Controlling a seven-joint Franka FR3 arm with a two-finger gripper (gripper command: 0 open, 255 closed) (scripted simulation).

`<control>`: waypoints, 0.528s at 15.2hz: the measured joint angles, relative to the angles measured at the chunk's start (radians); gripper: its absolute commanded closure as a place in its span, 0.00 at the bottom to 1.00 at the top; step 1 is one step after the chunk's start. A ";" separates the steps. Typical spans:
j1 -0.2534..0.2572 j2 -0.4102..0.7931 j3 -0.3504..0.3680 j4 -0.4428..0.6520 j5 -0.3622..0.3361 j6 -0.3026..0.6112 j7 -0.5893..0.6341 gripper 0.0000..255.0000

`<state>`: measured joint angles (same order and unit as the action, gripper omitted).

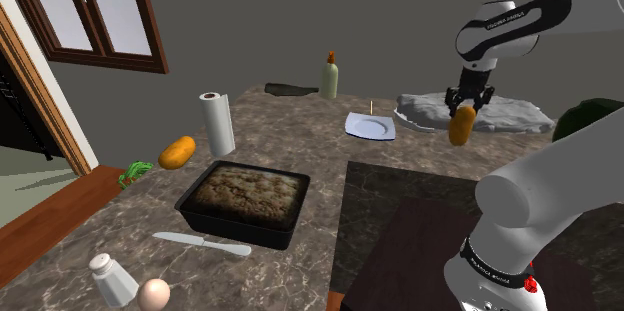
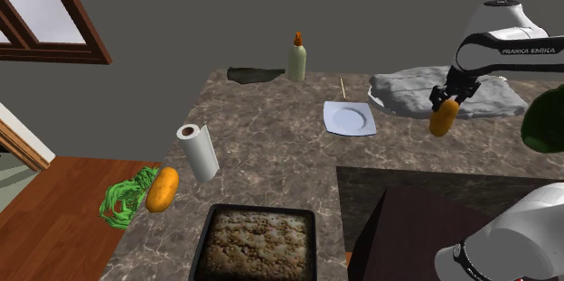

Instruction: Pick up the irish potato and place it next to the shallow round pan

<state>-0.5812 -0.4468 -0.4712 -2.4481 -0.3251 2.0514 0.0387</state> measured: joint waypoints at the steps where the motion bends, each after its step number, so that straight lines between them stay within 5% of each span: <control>1: -0.001 0.005 -0.004 -0.009 -0.002 0.015 0.000 1.00; 8: 0.000 0.051 -0.025 -0.072 -0.009 0.121 0.006 1.00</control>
<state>-0.5810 -0.3958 -0.4967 -2.5196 -0.3338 2.1727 0.0447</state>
